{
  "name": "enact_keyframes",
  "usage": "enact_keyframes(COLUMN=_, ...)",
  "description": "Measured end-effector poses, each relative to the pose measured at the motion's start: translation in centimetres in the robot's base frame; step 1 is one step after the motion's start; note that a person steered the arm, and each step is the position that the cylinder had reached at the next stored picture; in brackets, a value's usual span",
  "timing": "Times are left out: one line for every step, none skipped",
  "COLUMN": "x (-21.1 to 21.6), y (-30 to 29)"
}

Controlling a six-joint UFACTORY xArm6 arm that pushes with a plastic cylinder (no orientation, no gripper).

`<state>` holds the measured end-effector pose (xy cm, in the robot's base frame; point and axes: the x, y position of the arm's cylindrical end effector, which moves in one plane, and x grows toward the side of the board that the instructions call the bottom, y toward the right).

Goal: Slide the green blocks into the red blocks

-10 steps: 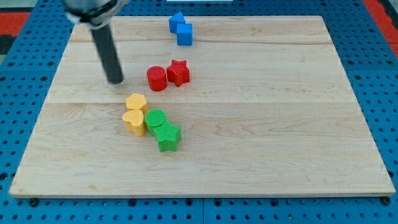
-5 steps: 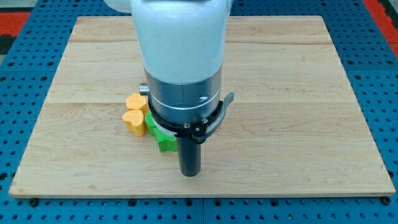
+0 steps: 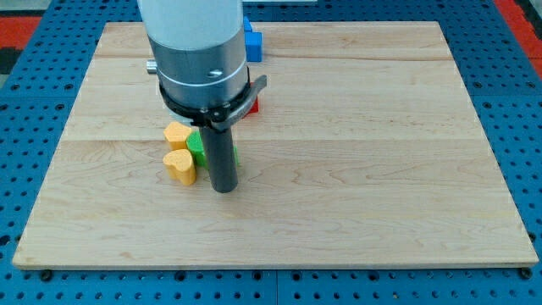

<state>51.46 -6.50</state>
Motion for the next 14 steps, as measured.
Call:
enact_keyframes(x=-1.3, y=-0.3)
enact_keyframes(x=-2.2, y=-0.9)
enact_keyframes(x=-2.5, y=-2.2)
enact_keyframes(x=-2.6, y=-4.0)
enact_keyframes(x=-3.5, y=-4.6)
enact_keyframes(x=-5.1, y=-4.6)
enact_keyframes(x=-6.9, y=-4.6)
enact_keyframes(x=-8.4, y=-4.6)
enact_keyframes(x=-8.9, y=-4.6)
enact_keyframes(x=-8.8, y=-4.6)
enact_keyframes(x=-6.0, y=-4.8)
enact_keyframes(x=-5.5, y=-3.3)
enact_keyframes(x=-8.7, y=1.1)
enact_keyframes(x=-9.1, y=3.3)
